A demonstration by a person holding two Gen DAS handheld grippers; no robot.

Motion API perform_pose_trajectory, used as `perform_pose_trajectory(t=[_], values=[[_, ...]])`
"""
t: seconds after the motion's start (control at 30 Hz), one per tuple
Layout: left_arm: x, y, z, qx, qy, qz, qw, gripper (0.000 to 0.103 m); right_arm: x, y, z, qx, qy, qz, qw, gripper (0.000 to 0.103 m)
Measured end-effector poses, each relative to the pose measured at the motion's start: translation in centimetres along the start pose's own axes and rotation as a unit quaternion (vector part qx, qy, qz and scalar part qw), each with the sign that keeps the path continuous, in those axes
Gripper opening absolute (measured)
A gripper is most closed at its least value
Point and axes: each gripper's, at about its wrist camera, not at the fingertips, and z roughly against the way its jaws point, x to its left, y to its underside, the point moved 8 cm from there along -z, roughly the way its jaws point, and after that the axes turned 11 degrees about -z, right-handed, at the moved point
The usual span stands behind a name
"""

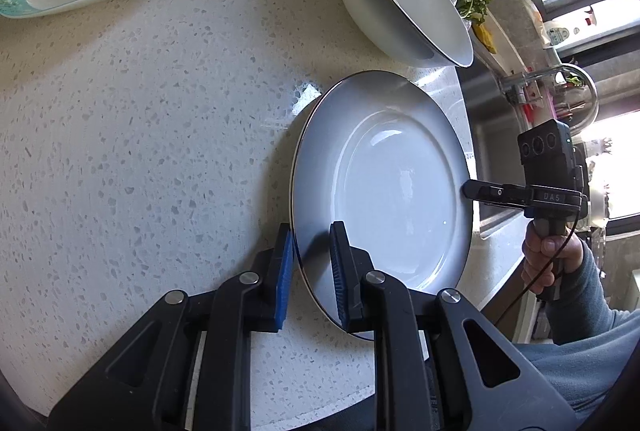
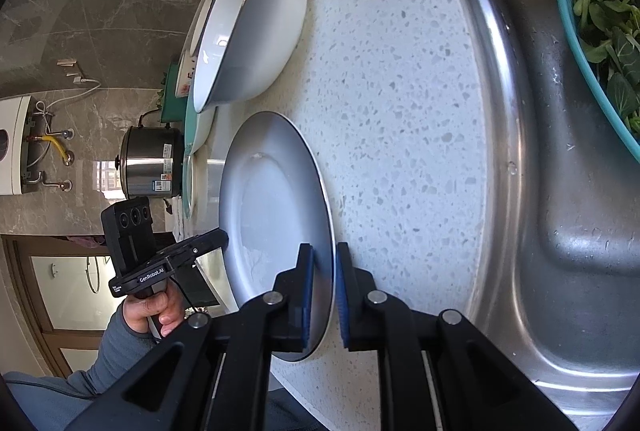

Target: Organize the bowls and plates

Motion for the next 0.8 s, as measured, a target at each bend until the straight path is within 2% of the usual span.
perform_pose_trajectory(t=[0.27,0.6,0.8], values=[[-0.5,-0.5,0.6,-0.008,-0.002,-0.007,0.9999,0.015,0.6,-0.1,-0.2,-0.004,0.0,0.008,1.0,0.013],[-3.4,-0.8,5.1,-0.021,-0.014,-0.02,0.9995,0.015,3.6,1.6,2.3,-0.004,-0.001,0.019,1.0,0.014],[-3.9,-0.2,6.8,-0.035,-0.019,-0.013,0.9991,0.016,5.6,1.8,3.0,-0.007,-0.004,0.041,0.999,0.014]])
